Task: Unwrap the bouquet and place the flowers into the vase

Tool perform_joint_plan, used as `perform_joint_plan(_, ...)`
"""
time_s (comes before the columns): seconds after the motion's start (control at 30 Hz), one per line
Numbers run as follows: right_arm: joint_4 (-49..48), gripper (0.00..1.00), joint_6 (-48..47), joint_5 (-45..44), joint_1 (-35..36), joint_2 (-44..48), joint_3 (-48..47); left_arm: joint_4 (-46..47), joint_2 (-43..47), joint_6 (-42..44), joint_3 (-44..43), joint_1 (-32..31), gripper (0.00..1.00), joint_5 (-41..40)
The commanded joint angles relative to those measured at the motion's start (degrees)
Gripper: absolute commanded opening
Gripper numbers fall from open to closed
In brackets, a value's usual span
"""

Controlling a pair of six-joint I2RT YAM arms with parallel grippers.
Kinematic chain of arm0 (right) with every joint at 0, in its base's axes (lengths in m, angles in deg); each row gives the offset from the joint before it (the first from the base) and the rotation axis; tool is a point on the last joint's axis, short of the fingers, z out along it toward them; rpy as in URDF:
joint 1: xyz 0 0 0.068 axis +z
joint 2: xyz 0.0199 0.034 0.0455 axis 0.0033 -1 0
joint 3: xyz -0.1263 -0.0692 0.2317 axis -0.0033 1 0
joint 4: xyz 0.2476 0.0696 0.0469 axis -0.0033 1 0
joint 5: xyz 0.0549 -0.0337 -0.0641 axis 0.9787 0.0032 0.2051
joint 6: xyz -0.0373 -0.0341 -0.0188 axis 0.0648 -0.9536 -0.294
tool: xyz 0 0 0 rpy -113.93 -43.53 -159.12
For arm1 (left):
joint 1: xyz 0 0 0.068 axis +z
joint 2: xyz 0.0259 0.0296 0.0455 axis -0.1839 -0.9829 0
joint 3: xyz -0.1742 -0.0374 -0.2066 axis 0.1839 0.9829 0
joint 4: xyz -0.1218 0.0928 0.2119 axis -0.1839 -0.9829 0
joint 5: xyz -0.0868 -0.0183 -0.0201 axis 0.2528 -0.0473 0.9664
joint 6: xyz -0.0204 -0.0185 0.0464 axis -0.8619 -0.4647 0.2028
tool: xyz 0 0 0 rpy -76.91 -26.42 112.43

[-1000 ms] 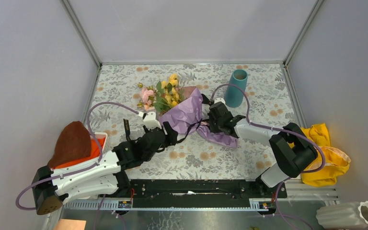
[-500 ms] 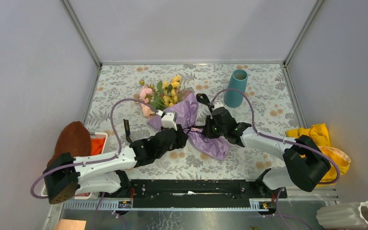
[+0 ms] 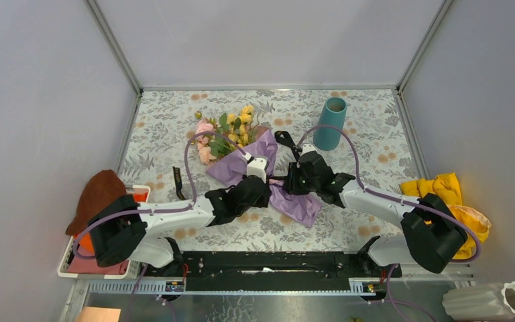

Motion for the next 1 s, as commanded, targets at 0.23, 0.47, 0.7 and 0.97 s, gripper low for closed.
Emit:
perform_joint_plan(0.23,-0.8,0.40,0.4,-1.9,0.5,3.4,1.0,3.1,-3.8,2.8,-3.2,2.0,0.36,-6.1)
perform_joint_plan(0.47,-1.9,0.40,1.1,-1.6,0.5,2.7,1.5,5.0,-6.0,2.4,-2.1,4.9,0.40,-6.1)
perform_joint_plan(0.7,-2.4,0.40,1.3,-1.6,0.5,2.1,2.0,8.4,-8.8,3.5,-2.3,6.3,0.40,-3.3)
perform_joint_plan(0.97,-3.4,0.40,1.7,-1.2,0.5,1.3,2.4,10.5,-12.8,2.7,-4.2,6.4,0.32,0.3)
